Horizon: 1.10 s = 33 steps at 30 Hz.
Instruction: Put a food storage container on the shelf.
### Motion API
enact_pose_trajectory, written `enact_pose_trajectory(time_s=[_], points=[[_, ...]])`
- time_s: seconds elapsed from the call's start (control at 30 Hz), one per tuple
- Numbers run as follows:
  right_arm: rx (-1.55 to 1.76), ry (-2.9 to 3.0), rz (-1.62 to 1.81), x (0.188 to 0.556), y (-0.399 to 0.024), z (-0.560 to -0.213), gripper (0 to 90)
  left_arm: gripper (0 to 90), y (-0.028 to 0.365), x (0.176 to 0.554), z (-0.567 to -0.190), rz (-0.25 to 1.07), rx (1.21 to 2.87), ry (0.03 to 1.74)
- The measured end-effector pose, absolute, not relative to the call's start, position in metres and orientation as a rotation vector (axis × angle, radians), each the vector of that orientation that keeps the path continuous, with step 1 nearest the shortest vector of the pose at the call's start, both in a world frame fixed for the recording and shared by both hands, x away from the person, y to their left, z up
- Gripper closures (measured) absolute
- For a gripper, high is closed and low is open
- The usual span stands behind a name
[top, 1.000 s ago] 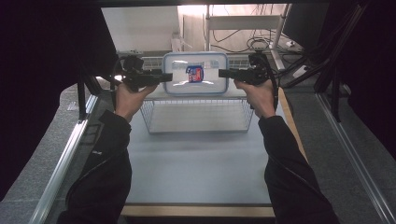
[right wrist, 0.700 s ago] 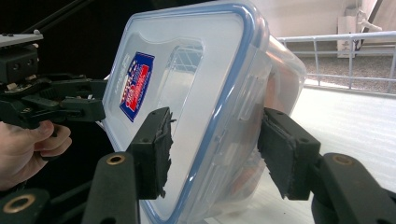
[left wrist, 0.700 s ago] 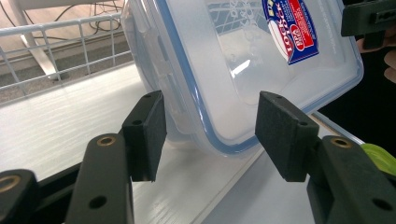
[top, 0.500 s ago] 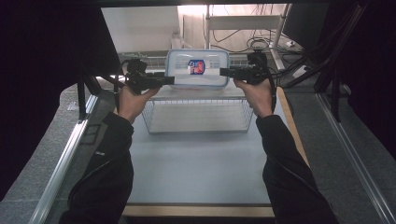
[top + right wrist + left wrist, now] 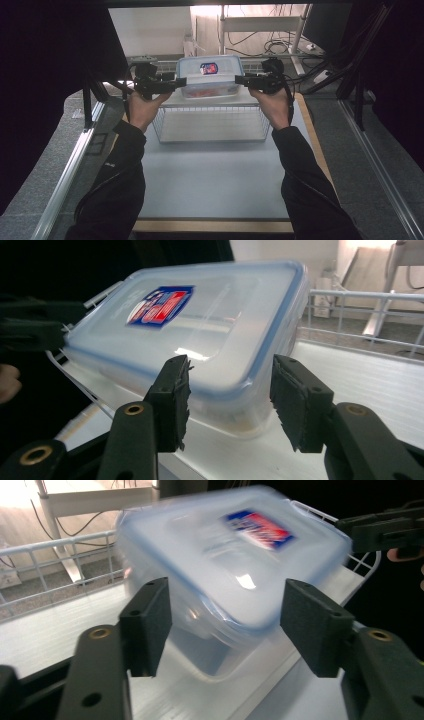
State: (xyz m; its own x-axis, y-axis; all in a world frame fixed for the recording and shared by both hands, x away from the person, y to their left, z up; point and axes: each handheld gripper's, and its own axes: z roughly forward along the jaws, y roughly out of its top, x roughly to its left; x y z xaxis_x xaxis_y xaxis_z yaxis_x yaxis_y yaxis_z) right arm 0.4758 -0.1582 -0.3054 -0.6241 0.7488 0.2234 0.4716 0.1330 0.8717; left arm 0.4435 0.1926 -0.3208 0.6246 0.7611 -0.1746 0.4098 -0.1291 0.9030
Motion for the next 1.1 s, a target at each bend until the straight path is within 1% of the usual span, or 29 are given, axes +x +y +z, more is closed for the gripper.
enact_pose_trajectory(time_s=[0.1,0.17,0.2,0.23,0.3,0.37,0.43,0.53,0.63,0.7,0.77,0.9,1.0,1.07,1.1], points=[[1.17,2.143,1.493,0.472,-0.159,-0.307,50.6,39.1,0.193,0.435,-0.321,0.408,1.768,0.934],[1.143,2.144,1.517,0.467,-0.163,-0.309,54.5,44.2,0.195,0.426,-0.324,0.404,1.759,0.938],[1.139,2.134,1.517,0.463,-0.164,-0.31,57.6,47.0,0.196,0.422,-0.328,0.383,1.749,0.937],[1.132,2.129,1.519,0.46,-0.165,-0.313,63.9,49.7,0.197,0.419,-0.332,0.363,1.744,0.934],[1.124,2.129,1.52,0.455,-0.165,-0.317,75.2,59.1,0.196,0.418,-0.339,0.332,1.744,0.931],[1.106,2.161,1.485,0.454,-0.16,-0.324,83.3,68.3,0.193,0.421,-0.346,0.306,1.771,0.929],[1.098,2.19,1.454,0.455,-0.154,-0.329,87.5,74.7,0.189,0.426,-0.35,0.301,1.791,0.934],[1.103,2.202,1.423,0.46,-0.149,-0.333,88.7,81.6,0.185,0.434,-0.352,0.317,1.796,0.961],[1.123,2.195,1.421,0.466,-0.148,-0.333,88.8,81.9,0.183,0.44,-0.351,0.351,1.796,0.991],[1.121,2.201,1.442,0.468,-0.148,-0.333,88.8,83.3,0.184,0.443,-0.351,0.331,1.79,0.981],[1.113,2.199,1.438,0.468,-0.147,-0.334,88.8,84.1,0.182,0.443,-0.35,0.342,1.799,0.979],[1.106,2.199,1.43,0.466,-0.145,-0.334,88.0,82.4,0.179,0.44,-0.351,0.357,1.807,0.973],[1.092,2.209,1.421,0.462,-0.145,-0.333,83.0,76.1,0.179,0.435,-0.351,0.361,1.807,0.952],[1.076,2.221,1.413,0.458,-0.146,-0.332,80.3,66.1,0.178,0.431,-0.353,0.335,1.805,0.936],[1.062,2.225,1.412,0.456,-0.146,-0.332,78.1,63.1,0.177,0.426,-0.354,0.345,1.808,0.921]])
